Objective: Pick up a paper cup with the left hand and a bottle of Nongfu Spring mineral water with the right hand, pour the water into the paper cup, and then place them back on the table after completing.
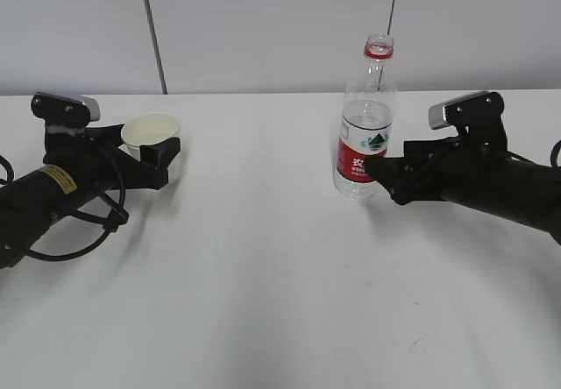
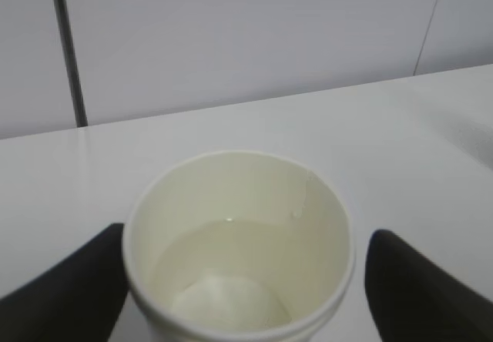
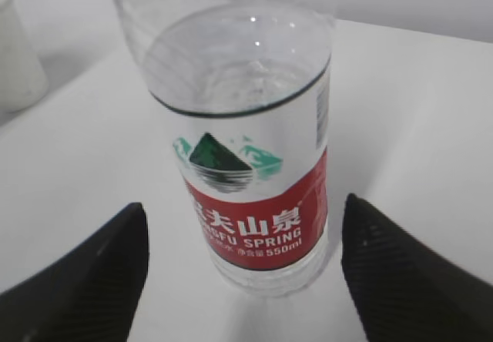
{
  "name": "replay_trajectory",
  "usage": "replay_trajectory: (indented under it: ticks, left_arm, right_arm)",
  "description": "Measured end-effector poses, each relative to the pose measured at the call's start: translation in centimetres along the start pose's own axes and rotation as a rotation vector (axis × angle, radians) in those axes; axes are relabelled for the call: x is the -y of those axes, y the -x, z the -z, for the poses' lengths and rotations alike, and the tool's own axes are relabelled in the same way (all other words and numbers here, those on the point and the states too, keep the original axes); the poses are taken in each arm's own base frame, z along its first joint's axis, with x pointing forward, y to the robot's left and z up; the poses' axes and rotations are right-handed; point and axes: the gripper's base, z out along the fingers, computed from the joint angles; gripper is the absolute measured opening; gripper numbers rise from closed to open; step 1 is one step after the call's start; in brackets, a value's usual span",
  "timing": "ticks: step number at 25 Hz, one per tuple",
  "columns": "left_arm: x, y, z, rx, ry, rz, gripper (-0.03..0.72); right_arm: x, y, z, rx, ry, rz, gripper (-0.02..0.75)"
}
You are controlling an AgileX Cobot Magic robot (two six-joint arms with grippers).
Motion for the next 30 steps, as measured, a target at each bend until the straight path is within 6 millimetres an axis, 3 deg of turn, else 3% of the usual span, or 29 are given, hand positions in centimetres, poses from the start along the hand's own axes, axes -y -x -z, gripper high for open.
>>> replay_trajectory:
  ticks: [18,30]
  left_arm:
    - [0.0,1.9,0.3,0.052,0.018,0.006,0.563]
    - [0.1,4.8,0.9,0.080,0.037,-0.015,0.563]
  right_arm:
    - [0.1,4.4,3.3,-0.037,-0.112,0.078,0.573]
    - [-0.1,6.4,4.9,-0.017,-0.150,0.107,0.573]
